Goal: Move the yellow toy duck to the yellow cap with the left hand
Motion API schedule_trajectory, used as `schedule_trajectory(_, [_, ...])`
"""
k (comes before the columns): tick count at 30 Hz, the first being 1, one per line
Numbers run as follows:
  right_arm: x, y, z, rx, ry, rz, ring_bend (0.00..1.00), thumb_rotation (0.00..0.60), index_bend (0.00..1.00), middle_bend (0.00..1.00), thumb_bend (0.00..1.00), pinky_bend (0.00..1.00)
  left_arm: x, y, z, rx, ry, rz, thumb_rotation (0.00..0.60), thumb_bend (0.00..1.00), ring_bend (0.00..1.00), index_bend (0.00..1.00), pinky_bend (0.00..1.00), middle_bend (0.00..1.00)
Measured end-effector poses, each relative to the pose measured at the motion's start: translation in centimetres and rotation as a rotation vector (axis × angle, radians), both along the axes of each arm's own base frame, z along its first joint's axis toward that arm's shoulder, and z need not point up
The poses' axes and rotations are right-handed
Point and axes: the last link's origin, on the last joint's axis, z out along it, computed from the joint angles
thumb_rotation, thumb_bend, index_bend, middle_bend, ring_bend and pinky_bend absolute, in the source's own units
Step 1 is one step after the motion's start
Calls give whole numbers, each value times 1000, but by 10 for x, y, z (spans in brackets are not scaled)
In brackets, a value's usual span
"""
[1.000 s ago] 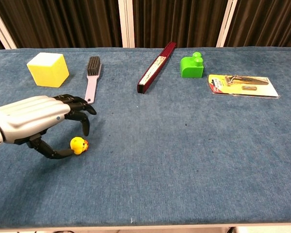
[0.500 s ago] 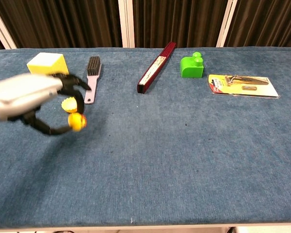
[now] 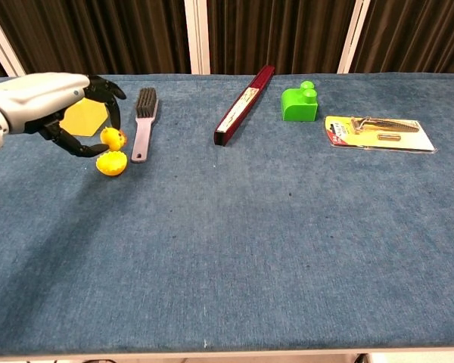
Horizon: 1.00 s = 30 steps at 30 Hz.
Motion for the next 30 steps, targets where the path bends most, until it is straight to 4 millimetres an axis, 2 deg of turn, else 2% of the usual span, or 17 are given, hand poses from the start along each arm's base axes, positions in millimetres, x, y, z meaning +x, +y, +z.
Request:
schedule_trajectory(6, [-1, 0, 0, -1, 0, -3, 0, 600, 0, 0, 224, 23, -7, 9, -6, -14, 38, 48, 600, 358, 54, 521, 0, 126])
schedule_trajectory(14, [-1, 0, 0, 1, 2, -3, 0, 600, 0, 0, 224, 23, -10, 7, -9, -29, 61, 56, 600, 343, 54, 510, 0, 126])
schedule_trajectory(30, [0, 1, 0, 0, 4, -4, 0, 600, 0, 0, 224, 23, -12, 4, -13, -42, 74, 61, 600, 323, 52, 378, 0, 126])
